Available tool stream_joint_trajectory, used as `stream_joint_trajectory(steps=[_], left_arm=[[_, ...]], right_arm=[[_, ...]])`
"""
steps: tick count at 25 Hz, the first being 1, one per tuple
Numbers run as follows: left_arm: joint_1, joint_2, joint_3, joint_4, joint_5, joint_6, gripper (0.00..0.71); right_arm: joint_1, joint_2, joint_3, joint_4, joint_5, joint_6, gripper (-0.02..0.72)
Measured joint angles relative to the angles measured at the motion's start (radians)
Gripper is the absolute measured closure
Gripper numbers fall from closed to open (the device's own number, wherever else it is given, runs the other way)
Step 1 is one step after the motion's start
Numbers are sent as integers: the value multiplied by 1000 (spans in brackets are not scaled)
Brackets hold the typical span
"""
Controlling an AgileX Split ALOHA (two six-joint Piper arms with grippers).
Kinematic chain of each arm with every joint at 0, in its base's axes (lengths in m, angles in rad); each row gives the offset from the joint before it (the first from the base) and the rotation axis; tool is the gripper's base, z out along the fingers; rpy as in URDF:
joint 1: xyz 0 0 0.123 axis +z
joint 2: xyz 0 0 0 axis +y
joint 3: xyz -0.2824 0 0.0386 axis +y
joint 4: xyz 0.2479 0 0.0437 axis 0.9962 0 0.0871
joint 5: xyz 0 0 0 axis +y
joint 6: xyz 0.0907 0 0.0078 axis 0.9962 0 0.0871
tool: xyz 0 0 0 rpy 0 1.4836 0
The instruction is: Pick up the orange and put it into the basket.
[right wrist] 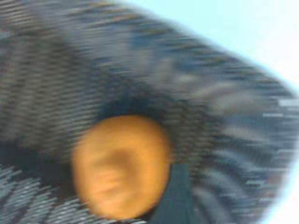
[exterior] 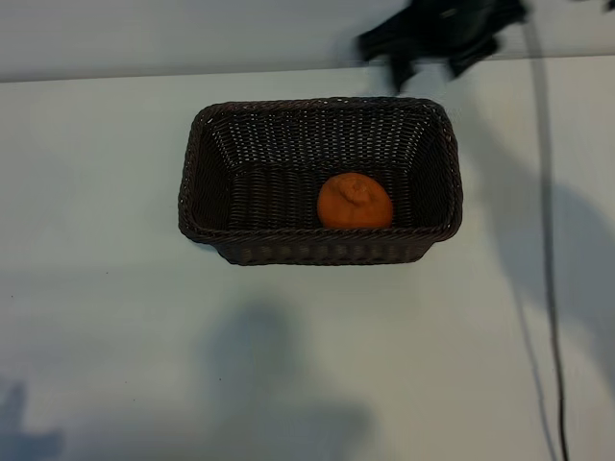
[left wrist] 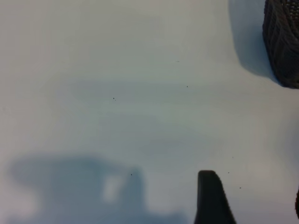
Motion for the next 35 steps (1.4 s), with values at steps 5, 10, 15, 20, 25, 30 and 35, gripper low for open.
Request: stream_joint_trajectory(steps=[5,10,15,20,25,30,35], left_arm=[[0,0,0,0,0,0,272],[0,0,0,0,0,0,272],[0,0,0,0,0,0,272],[0,0,0,0,0,0,272],[0,0,0,-1,0,0,272],[0,0,0,-1,0,0,272],[0,0,0,-1,0,0,272]], right_arm=[[-233,0,0,-24,0,-49,102],[-424,0,0,-28,2,-95,102],[-523,-1,0,52,5,-129,104],[-560,-56,0,123,10,-154,104],[-568,-213,1,124,20,-154,104],[-568,-429,45,93,30,-151,105],[-568,-678,164,49,31,-144,105]])
